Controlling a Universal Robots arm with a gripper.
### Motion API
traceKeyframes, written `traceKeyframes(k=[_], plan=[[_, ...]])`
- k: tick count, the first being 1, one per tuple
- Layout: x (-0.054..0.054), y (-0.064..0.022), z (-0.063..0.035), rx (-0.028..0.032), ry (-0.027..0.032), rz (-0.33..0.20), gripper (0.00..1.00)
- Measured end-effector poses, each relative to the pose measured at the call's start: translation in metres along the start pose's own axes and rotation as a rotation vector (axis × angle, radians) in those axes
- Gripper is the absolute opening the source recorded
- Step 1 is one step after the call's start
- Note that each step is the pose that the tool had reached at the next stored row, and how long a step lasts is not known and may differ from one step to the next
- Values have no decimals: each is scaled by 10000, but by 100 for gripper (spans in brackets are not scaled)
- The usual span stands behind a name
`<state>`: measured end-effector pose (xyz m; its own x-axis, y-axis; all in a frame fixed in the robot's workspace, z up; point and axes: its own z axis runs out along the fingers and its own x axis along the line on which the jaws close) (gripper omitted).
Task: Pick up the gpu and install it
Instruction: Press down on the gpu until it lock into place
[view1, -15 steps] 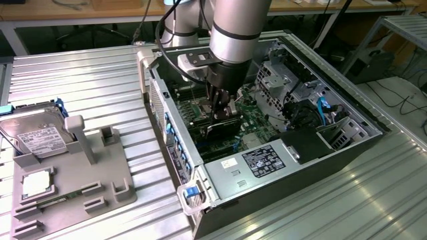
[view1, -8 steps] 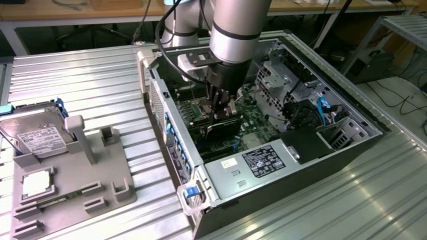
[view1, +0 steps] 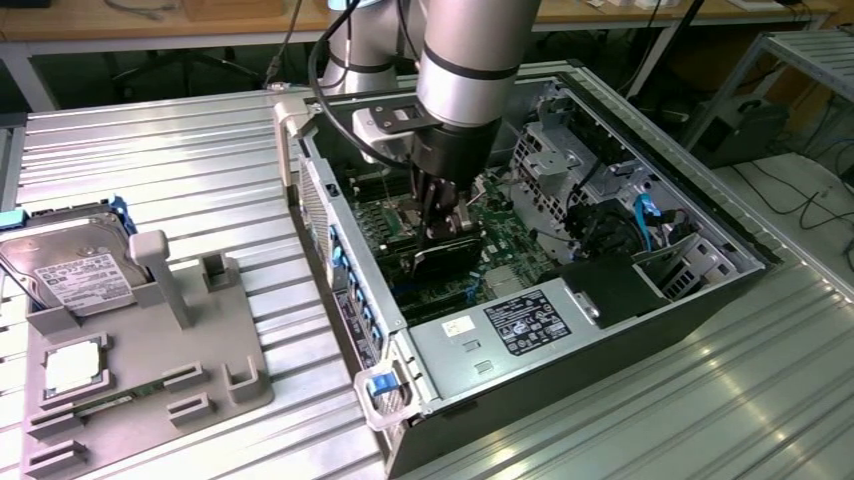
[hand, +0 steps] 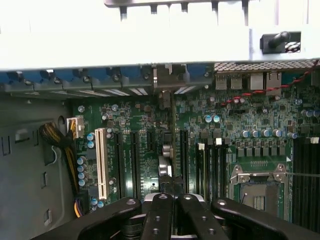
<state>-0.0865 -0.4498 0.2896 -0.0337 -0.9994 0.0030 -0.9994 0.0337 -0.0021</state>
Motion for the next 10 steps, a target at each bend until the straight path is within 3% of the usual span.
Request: traceKeyframes(k=[4, 7, 10], plan=[[6, 116, 1, 10, -2, -1, 11], [4, 141, -17, 2, 3, -5, 11], [-5, 175, -161, -14, 6, -10, 11]])
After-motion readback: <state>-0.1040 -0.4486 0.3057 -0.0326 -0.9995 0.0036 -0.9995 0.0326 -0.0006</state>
